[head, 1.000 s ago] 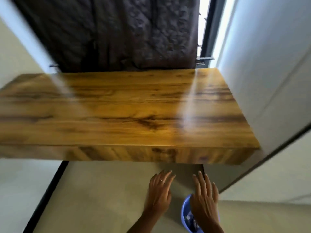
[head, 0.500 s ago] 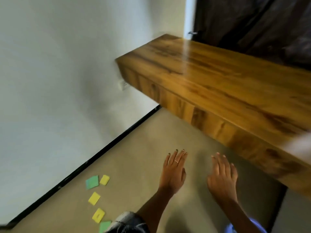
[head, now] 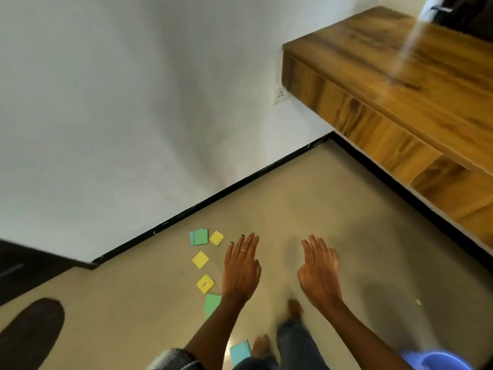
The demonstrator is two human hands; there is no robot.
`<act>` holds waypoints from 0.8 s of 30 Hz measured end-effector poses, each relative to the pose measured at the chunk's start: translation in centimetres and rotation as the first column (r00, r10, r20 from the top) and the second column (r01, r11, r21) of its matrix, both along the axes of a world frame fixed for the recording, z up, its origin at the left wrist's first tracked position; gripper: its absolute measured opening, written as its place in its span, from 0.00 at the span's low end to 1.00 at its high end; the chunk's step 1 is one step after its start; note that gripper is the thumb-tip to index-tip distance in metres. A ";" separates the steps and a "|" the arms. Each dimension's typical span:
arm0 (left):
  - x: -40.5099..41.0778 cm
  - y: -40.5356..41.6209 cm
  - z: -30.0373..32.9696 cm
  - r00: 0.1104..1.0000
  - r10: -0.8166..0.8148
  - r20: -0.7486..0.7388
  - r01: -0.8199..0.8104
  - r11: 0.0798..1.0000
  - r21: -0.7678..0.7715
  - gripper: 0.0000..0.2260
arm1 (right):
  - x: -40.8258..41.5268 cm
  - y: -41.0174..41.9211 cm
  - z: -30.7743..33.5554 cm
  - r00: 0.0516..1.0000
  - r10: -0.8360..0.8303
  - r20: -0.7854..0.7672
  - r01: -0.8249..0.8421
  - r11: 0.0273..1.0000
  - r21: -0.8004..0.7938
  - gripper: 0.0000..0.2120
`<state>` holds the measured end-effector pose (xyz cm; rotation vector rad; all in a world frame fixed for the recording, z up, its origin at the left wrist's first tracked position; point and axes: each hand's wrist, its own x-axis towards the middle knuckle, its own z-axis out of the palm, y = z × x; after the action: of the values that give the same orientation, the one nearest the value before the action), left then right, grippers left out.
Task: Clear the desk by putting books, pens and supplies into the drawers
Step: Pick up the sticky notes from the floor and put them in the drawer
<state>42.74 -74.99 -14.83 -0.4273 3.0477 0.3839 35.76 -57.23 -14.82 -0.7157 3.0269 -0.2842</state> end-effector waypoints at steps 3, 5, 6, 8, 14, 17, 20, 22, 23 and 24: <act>0.8 -3.7 -0.6 0.995 0.091 0.032 -0.092 0.996 0.023 0.25 | -0.3 -3.9 -0.6 0.997 0.070 0.042 -0.070 0.997 0.018 0.36; 1.1 -5.8 -0.9 0.990 0.133 0.046 -0.136 0.990 0.046 0.25 | -0.9 -6.1 -1.3 0.993 0.096 0.071 -0.097 0.995 0.015 0.36; 1.2 -6.9 -1.3 0.986 0.154 0.058 -0.157 0.986 0.058 0.25 | -1.2 -7.3 -1.7 0.990 0.111 0.090 -0.113 0.994 0.013 0.36; 1.0 -9.1 -2.0 0.978 0.195 0.071 -0.200 0.976 0.081 0.24 | -1.9 -9.5 -2.7 0.982 0.136 0.128 -0.139 0.990 0.013 0.35; 0.3 -14.5 -2.7 0.946 0.311 0.086 -0.320 0.941 0.113 0.24 | -3.1 -14.7 -4.5 0.970 0.184 0.158 -0.185 0.983 -0.008 0.33; 0.3 -16.4 -2.8 0.941 0.320 0.114 -0.334 0.932 0.140 0.24 | -3.1 -17.0 -5.3 0.973 0.177 0.146 -0.176 0.984 -0.021 0.30; 0.4 -18.2 -3.5 0.951 0.267 0.159 -0.290 0.945 0.149 0.25 | -2.5 -19.7 -6.1 0.978 0.151 0.147 -0.146 0.988 -0.045 0.27; 0.5 -19.5 -4.2 0.958 0.215 0.190 -0.246 0.957 0.154 0.25 | -1.7 -21.5 -6.8 0.980 0.116 0.161 -0.109 0.993 -0.055 0.26; 0.5 -20.4 -4.7 0.962 0.183 0.201 -0.216 0.964 0.156 0.25 | -1.2 -22.4 -7.2 0.984 0.092 0.154 -0.084 0.995 -0.056 0.26; 0.6 -21.3 -5.1 0.967 0.148 0.210 -0.183 0.970 0.160 0.25 | -0.6 -23.2 -7.7 0.986 0.063 0.156 -0.055 0.997 -0.059 0.26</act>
<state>43.35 -96.29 -19.95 -0.6686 2.7656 0.5797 35.15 -80.39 -22.50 -0.7466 2.8537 -0.4026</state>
